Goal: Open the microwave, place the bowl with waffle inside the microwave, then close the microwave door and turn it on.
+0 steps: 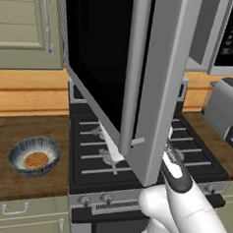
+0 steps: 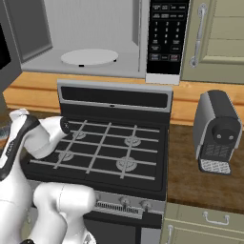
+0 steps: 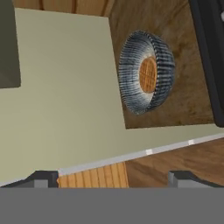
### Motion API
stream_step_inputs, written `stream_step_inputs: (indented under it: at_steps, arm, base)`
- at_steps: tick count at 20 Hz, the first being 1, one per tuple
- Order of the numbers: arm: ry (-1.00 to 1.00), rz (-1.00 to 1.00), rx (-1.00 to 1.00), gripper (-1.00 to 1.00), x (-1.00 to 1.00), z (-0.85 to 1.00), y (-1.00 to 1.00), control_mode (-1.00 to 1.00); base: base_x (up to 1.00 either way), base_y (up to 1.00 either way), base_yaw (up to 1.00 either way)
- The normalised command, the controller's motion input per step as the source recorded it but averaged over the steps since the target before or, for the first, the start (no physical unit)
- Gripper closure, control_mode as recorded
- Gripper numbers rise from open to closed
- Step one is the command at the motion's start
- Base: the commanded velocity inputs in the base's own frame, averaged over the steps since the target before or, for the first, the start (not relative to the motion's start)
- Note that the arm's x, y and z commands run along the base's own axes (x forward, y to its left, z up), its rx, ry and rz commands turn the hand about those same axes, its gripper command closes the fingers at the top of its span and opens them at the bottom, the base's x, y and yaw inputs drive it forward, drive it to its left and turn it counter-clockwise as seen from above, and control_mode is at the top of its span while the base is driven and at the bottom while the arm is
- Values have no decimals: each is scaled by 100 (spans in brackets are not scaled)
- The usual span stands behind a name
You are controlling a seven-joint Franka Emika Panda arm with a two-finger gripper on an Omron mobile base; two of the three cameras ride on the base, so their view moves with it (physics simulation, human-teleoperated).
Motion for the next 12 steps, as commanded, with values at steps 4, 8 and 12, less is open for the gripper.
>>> stream_step_inputs:
  at_steps: [4, 8, 12]
  arm:
    - [0, 0, -2, -100, 62, -15, 28, -100]
    - [0, 0, -10, -100, 51, -26, 39, -100]
    - [0, 0, -17, -100, 42, -35, 35, -100]
  base:
    - [0, 0, 0]
    - [0, 0, 0]
    - [0, 0, 0]
